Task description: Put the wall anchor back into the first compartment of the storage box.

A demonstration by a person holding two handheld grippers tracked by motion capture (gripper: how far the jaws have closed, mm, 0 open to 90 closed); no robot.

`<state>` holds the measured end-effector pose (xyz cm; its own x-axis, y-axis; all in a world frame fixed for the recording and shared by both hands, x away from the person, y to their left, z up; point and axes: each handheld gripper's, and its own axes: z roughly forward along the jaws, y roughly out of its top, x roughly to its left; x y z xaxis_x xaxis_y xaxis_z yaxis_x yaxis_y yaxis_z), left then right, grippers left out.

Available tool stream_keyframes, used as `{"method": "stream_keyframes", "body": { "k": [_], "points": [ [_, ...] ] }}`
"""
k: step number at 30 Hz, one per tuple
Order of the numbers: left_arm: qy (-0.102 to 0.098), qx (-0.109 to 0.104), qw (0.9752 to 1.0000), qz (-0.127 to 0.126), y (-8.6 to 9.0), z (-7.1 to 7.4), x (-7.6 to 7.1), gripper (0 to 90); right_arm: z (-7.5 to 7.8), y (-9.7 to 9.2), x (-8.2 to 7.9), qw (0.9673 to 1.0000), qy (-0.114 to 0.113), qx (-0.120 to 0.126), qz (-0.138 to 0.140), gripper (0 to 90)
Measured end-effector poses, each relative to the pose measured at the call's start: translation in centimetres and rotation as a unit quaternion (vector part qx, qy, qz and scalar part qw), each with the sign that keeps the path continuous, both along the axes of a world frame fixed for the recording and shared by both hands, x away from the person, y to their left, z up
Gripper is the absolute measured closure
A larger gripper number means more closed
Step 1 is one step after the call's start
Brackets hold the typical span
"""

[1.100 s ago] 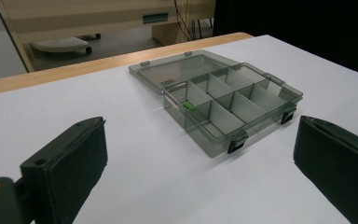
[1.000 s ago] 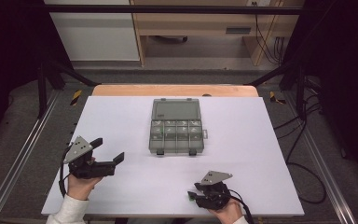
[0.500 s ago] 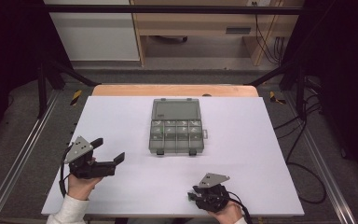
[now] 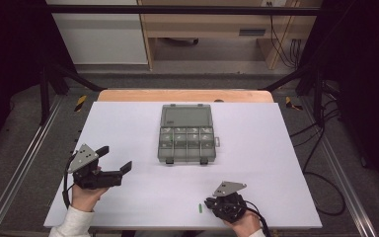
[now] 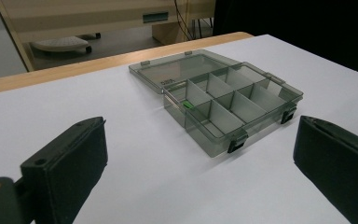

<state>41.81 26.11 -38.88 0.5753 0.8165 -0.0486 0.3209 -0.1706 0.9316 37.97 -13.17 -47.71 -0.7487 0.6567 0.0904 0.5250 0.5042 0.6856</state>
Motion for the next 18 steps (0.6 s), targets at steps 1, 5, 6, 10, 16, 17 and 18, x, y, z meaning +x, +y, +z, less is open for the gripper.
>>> {"method": "stream_keyframes", "body": {
  "k": [1,5,6,10,16,17,18],
  "points": [
    [0.0,0.0,1.0,0.0,0.0,0.0,0.0,2.4,0.0,-0.1,0.1,1.0,0.003,0.001,0.001,84.2],
    [0.0,0.0,1.0,-0.001,0.0,0.0,0.0,2.4,0.1,-0.3,0.3,0.9999,0.011,0.01,-0.002,84.5],
    [0.001,0.0,1.0,-0.001,0.0,0.0,0.0,2.4,0.3,-0.4,0.4,0.9999,0.009,0.014,-0.001,84.5],
    [0.001,0.004,1.0,-0.002,0.0,0.0,0.0,2.4,1.4,-1.0,0.9,0.9993,-0.003,0.037,-0.005,84.6],
    [0.002,0.003,1.0,-0.002,-0.2,-0.1,0.1,2.4,3.2,-1.8,2.1,0.9973,-0.029,0.065,-0.018,84.7],
    [0.002,0.003,1.0,-0.002,-0.2,-0.1,0.1,2.4,3.4,-1.9,2.2,0.997,-0.033,0.068,-0.02,84.7],
    [0.002,0.003,1.0,-0.002,-0.2,-0.1,0.1,2.4,3.7,-1.9,2.4,0.9964,-0.039,0.072,-0.023,84.7]
  ]
}}
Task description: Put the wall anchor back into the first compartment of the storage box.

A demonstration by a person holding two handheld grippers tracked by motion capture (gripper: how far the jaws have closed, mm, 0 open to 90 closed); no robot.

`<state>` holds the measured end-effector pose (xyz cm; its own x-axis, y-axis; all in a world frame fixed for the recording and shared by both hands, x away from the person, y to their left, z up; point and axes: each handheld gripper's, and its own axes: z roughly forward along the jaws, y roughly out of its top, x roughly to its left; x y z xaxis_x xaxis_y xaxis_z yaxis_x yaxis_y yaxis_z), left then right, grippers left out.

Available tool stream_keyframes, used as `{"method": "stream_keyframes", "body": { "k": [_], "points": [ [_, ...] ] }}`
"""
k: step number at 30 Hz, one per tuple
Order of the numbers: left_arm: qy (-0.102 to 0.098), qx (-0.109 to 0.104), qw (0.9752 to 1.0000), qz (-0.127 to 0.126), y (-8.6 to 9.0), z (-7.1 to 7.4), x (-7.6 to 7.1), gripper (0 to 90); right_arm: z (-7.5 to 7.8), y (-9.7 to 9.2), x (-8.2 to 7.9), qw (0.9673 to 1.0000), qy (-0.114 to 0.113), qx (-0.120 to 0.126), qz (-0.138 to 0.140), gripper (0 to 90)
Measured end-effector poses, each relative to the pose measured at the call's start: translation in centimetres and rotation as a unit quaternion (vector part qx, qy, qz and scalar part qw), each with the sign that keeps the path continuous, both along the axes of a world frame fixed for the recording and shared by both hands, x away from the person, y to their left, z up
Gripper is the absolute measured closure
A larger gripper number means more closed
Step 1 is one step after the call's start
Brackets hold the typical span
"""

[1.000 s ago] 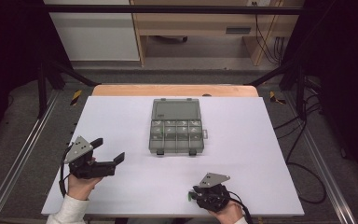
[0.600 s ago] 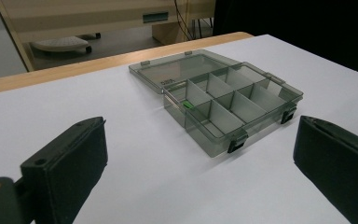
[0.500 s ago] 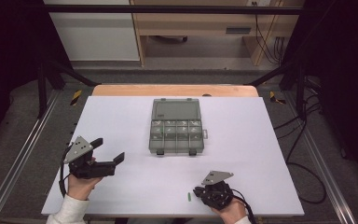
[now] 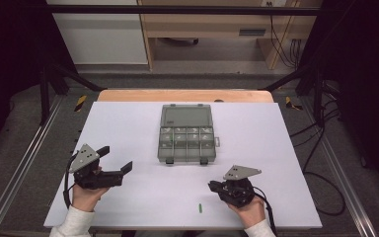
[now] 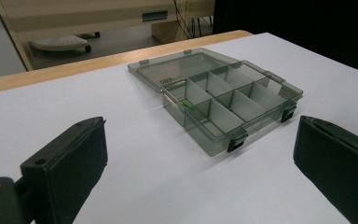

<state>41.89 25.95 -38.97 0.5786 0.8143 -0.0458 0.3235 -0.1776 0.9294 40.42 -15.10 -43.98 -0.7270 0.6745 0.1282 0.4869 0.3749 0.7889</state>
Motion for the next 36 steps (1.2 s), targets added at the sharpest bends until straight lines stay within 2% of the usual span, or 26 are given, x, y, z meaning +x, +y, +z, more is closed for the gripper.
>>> {"method": "stream_keyframes", "body": {
  "k": [5,11,18,23,26,36],
  "points": [
    [0.0,-0.001,1.0,0.0,0.0,0.0,0.0,2.4,1.5,0.0,1.3,0.9994,-0.029,0.015,-0.014,84.7],
    [0.0,-0.001,1.0,-0.001,0.1,0.0,0.0,2.4,3.1,0.6,3.1,0.9971,-0.059,0.036,-0.031,84.7],
    [0.0,-0.002,1.0,-0.001,0.1,0.0,0.0,2.4,4.4,2.0,5.5,0.9943,-0.076,0.058,-0.046,84.8],
    [0.0,-0.001,1.0,-0.001,0.2,0.0,0.0,2.4,4.8,3.1,7.3,0.9935,-0.079,0.062,-0.053,84.8],
    [0.0,-0.001,1.0,-0.001,0.2,0.0,0.0,2.4,4.9,3.7,8.3,0.9937,-0.072,0.064,-0.056,84.8],
    [-0.001,-0.006,1.0,-0.001,0.2,0.0,0.0,2.4,5.7,5.8,11.2,0.9938,-0.078,0.055,-0.057,84.8]
  ]
}}
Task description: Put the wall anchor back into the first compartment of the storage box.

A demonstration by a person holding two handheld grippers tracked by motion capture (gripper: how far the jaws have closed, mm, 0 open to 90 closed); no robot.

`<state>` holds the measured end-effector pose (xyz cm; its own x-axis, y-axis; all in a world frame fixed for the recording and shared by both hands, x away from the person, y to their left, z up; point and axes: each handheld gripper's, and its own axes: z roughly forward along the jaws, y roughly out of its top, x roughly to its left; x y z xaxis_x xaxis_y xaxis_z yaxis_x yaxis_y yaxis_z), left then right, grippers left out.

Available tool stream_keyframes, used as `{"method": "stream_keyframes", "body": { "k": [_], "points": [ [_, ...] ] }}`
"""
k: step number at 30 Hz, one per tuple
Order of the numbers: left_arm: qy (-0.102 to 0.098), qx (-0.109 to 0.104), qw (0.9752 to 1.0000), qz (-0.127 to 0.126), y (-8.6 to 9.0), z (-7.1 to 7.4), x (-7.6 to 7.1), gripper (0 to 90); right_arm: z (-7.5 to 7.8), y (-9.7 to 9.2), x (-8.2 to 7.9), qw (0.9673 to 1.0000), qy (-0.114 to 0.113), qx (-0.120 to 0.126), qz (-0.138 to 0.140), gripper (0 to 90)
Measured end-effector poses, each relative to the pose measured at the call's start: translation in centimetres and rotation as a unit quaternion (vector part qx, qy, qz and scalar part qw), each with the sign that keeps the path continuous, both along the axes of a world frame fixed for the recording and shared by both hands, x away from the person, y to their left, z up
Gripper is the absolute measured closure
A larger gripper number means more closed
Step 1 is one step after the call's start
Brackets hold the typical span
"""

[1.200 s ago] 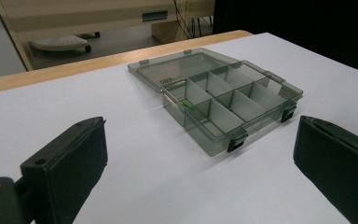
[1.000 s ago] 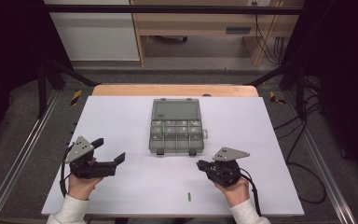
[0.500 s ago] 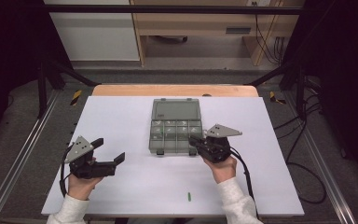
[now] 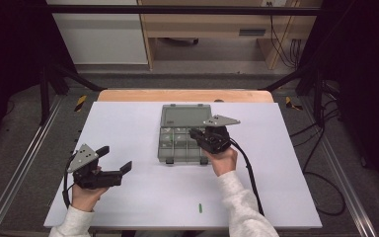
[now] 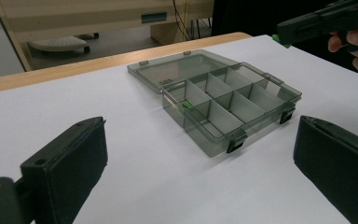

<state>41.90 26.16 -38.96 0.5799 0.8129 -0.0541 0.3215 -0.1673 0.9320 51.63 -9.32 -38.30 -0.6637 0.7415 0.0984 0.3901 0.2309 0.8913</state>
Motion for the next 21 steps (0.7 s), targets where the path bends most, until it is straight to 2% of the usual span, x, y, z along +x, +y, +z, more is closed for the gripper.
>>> {"method": "stream_keyframes", "body": {
  "k": [7,15,21],
  "points": [
    [0.0,0.003,1.0,-0.002,0.0,0.0,0.0,2.4,-0.2,1.3,2.0,1.0,0.003,0.005,-0.003,84.8],
    [0.0,0.004,1.0,-0.003,0.0,-0.1,0.0,2.4,-1.1,2.8,4.2,0.9997,0.018,0.016,-0.003,84.8],
    [0.0,0.002,1.0,-0.003,0.0,0.0,0.0,2.4,-1.9,4.3,5.3,0.9996,0.026,0.01,0.0,84.8]
  ]
}}
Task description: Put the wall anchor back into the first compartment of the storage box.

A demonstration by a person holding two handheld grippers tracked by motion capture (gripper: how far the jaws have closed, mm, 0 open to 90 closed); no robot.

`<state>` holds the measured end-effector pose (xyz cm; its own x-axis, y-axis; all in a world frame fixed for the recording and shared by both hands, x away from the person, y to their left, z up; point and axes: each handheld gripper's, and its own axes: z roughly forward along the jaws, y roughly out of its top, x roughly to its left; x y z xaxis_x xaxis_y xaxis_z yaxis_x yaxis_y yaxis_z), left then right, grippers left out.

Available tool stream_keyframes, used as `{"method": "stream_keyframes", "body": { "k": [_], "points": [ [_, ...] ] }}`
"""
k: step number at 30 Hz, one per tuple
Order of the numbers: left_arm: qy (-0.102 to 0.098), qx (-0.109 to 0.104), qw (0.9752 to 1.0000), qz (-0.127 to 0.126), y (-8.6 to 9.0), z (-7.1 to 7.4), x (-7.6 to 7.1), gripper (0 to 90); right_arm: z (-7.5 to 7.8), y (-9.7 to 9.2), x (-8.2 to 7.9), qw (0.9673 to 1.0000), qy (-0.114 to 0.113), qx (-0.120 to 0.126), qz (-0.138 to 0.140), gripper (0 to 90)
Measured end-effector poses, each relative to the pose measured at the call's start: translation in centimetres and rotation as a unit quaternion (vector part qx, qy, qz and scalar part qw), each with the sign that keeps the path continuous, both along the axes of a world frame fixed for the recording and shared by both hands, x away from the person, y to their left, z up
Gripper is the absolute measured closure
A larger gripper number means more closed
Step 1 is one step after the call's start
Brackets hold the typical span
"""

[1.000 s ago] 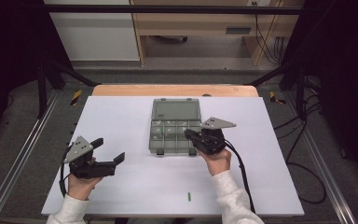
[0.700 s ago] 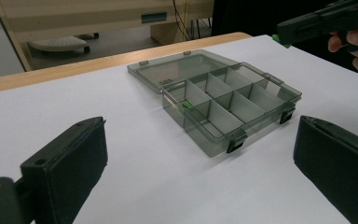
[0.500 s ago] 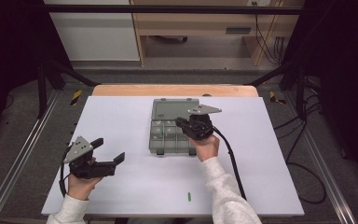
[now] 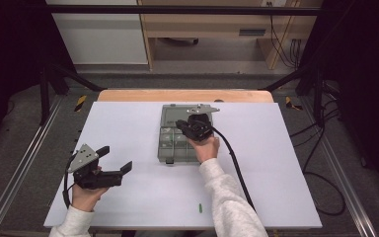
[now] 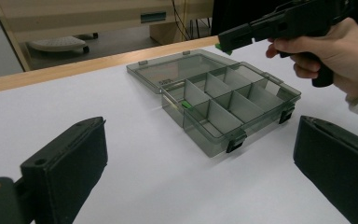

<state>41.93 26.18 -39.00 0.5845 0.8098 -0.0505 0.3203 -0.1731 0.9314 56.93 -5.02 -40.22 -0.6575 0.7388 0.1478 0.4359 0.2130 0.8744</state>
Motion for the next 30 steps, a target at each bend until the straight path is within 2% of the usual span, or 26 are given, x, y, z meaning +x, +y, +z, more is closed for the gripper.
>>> {"method": "stream_keyframes", "body": {
  "k": [7,12,17,18,21,30],
  "points": [
    [0.0,-0.003,1.0,0.001,0.0,0.0,0.0,2.4,-1.1,1.1,1.0,1.0,0.008,-0.003,0.0,84.8],
    [0.001,0.001,1.0,-0.001,0.1,0.0,0.0,2.4,-1.8,1.5,1.6,0.9997,0.023,-0.001,-0.005,84.8],
    [0.001,-0.002,1.0,0.001,0.1,0.0,0.0,2.4,-1.9,2.5,1.8,0.9998,0.02,-0.007,0.001,84.8],
    [0.001,-0.002,1.0,0.001,0.1,0.0,0.0,2.4,-1.9,2.7,1.9,0.9998,0.016,-0.01,0.004,84.8],
    [0.001,0.0,1.0,-0.001,0.0,0.0,0.0,2.4,-2.2,3.4,2.0,0.9995,0.023,-0.018,0.006,84.7],
    [0.002,-0.003,1.0,-0.001,0.0,-0.1,0.1,2.4,-3.8,4.4,2.3,0.9977,0.052,-0.042,0.01,84.1]
  ]
}}
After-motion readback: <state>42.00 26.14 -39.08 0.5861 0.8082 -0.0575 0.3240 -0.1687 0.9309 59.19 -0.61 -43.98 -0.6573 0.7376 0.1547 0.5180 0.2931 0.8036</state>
